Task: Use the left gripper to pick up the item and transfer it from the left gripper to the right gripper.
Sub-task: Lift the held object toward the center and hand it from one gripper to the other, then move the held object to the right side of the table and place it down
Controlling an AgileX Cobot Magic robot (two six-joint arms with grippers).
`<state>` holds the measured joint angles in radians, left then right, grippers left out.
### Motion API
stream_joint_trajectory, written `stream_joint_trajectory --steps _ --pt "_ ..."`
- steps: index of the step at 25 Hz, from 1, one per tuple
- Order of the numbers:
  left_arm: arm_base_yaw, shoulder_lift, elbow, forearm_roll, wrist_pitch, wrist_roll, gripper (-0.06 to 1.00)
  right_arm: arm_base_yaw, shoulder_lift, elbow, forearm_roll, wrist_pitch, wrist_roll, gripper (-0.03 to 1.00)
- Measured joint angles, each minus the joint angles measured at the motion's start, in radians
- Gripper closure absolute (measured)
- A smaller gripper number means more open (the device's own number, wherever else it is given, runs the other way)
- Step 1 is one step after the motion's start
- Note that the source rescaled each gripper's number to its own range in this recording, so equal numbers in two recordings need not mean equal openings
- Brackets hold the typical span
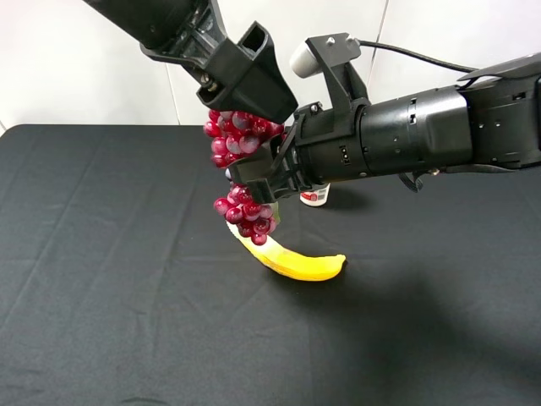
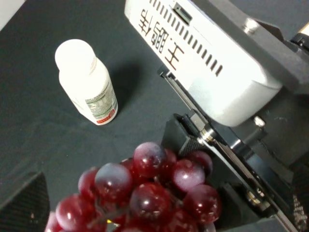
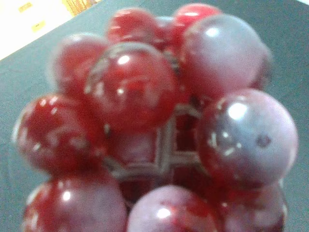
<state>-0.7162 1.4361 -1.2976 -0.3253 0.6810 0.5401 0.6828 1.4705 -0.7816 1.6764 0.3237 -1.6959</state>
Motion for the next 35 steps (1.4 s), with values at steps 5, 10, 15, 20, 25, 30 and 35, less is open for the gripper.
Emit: stream_joint_trajectory --steps 5,10,15,20,25,30,35 --pt "0.0 -0.005 0.0 0.034 0.025 -0.049 -0.05 0.0 0.0 0.0 0.0 0.0 0.0 0.96" --pt "0.0 -0.054 0.0 0.164 0.073 -0.182 -0.05 0.0 0.0 0.0 -0.001 0.0 0.0 0.96" --pt "0.0 -0.13 0.0 0.303 0.17 -0.354 -0.05 0.0 0.0 0.0 -0.001 0.0 0.0 0.96" --pt "0.0 -0.208 0.0 0.35 0.322 -0.41 -0.05 0.0 0.0 0.0 -0.001 0.0 0.0 0.96" --pt "0.0 -0.28 0.0 0.353 0.456 -0.439 -0.05 0.0 0.0 0.0 -0.001 0.0 0.001 0.96" --pt "0.0 -0.366 0.009 0.355 0.485 -0.457 -0.05 0.0 0.0 0.0 -0.001 0.0 0.002 0.96" --pt "0.0 -0.503 0.145 0.356 0.485 -0.458 -0.05 0.0 0.0 0.0 -0.001 0.0 0.002 0.96"
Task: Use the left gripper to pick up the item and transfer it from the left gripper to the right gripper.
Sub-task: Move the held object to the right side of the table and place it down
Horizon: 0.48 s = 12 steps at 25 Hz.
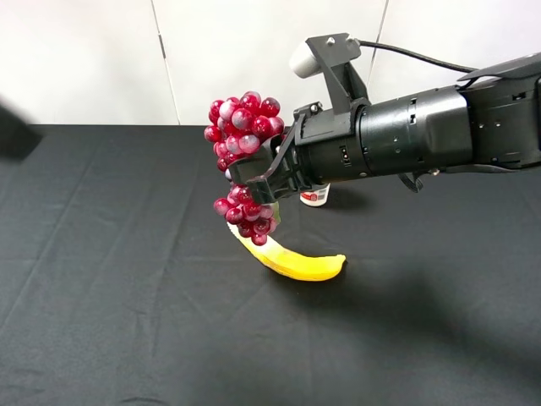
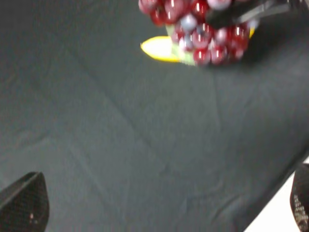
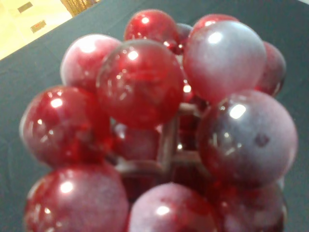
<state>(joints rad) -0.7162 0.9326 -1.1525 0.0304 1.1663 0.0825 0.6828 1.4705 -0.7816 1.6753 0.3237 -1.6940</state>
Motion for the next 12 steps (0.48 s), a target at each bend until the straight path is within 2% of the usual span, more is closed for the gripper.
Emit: stream_joint_trajectory --steps 12 --pt "0.0 -0.456 0.443 0.0 -0.016 -0.003 -0.05 0.0 0.0 0.0 0.0 0.0 0.0 0.97"
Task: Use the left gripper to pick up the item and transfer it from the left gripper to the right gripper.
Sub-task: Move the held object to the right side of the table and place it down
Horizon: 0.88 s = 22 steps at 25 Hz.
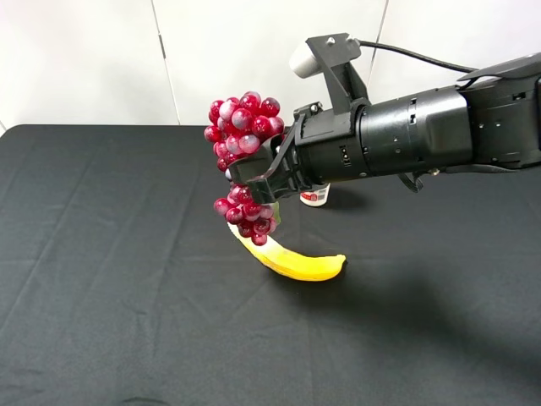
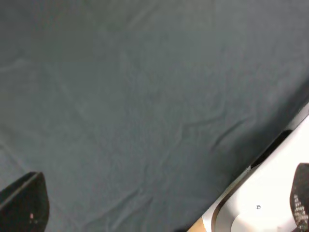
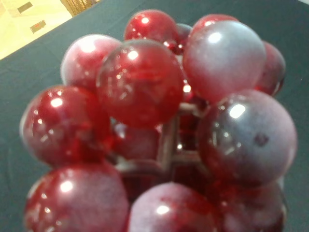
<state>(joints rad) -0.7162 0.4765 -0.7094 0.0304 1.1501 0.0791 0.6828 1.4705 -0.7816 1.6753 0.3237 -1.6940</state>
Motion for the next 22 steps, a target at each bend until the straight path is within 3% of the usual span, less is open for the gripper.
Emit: stream_joint_trajectory --steps 12,22 --pt "0.0 -0.412 0.21 0.0 -0.076 -0.085 -0.06 0.0 0.0 0.0 0.0 -0.004 0.001 0.97" --pt "0.0 -0.455 0.214 -0.004 -0.087 -0.087 -0.06 0.0 0.0 0.0 0.0 -0.004 0.001 0.97"
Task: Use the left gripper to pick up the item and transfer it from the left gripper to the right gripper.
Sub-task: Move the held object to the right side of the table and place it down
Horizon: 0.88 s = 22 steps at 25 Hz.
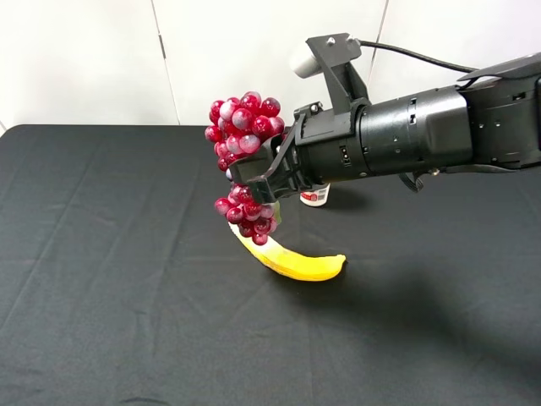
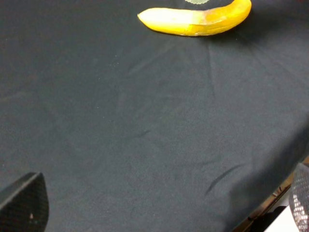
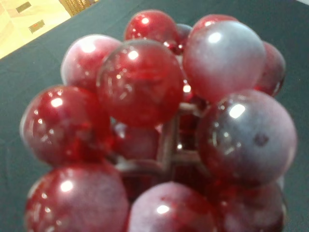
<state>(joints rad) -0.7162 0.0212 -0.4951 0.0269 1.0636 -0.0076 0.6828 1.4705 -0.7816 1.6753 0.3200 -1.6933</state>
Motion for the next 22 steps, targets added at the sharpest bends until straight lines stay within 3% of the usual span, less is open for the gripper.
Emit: stream_joint_trajectory --steps 4,11,17,22 --pt "0.045 0.0 0.0 -0.002 0.0 0.0 -0.06 0.0 0.0 0.0 0.0 0.0 0.005 0.97" --pt "0.334 -0.001 0.0 -0.002 -0.001 0.0 -0.06 0.0 0.0 0.0 -0.06 -0.048 0.133 0.97" --pt "0.531 -0.002 0.0 -0.002 -0.001 0.0 -0.06 0.0 0.0 0.0 -0.264 -0.059 0.344 0.97" --pt "0.67 -0.002 0.0 -0.002 -0.001 0.0 -0.06 0.0 0.0 0.0 -0.517 -0.047 0.594 0.97"
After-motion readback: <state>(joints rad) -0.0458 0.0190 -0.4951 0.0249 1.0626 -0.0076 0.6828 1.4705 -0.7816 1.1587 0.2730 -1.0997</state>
